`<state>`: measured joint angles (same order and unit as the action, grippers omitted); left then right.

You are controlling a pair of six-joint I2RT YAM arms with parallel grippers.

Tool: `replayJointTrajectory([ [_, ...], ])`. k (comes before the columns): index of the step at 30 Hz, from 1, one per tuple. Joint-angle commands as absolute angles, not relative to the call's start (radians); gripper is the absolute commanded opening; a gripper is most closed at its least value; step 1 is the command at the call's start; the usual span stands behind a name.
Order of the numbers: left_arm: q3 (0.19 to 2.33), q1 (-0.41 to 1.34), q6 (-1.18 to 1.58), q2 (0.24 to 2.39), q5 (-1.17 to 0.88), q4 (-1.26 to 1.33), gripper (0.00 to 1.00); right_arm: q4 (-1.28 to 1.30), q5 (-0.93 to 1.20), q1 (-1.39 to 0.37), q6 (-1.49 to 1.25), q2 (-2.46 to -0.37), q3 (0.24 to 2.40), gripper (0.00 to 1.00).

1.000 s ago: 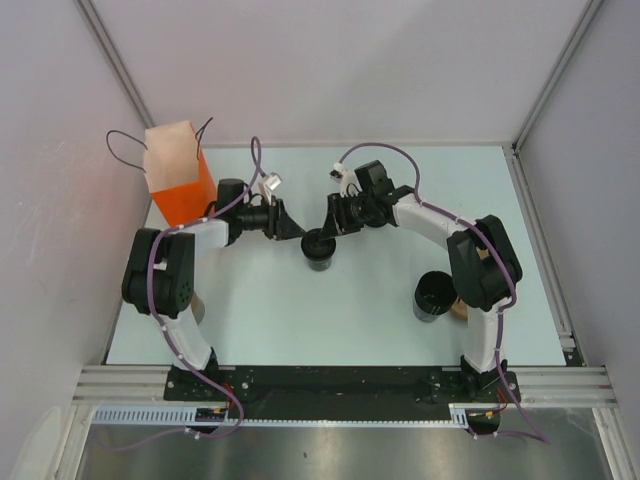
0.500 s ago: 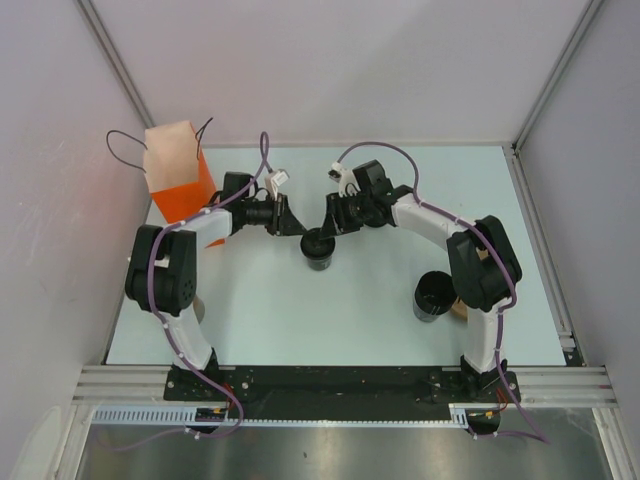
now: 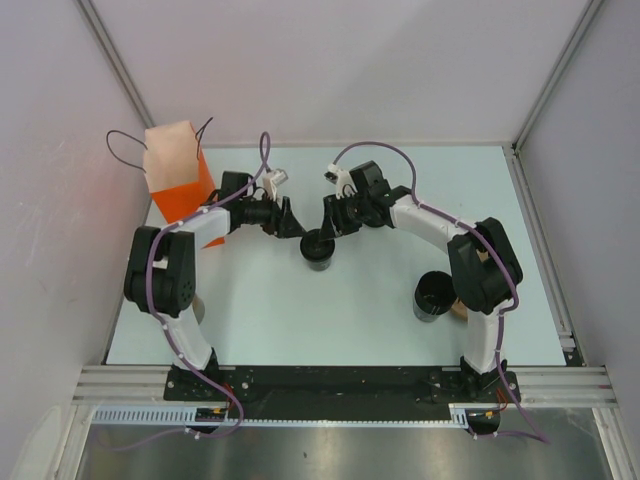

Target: Pack the takeout coffee

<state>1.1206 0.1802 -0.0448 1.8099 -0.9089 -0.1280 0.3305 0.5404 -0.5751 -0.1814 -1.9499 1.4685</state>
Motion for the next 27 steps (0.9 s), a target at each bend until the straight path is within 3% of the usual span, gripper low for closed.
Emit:
replayJointTrajectory([
  [1, 1.160, 0.187, -0.035, 1.727, -0.949, -0.132, 0.73, 0.400, 0.449, -0.604, -0.118, -1.977, 1.434, 0.41],
  [13, 1.054, 0.189, 0.115, 1.672, -1.072, 0.103, 0.77, 0.399, 0.440, -0.594, -0.121, -1.980, 1.434, 0.41],
  [27, 1.074, 0.239, 0.009, 1.792, -1.022, -0.037, 0.77, 0.396, 0.456, -0.566, -0.138, -1.973, 1.434, 0.41],
])
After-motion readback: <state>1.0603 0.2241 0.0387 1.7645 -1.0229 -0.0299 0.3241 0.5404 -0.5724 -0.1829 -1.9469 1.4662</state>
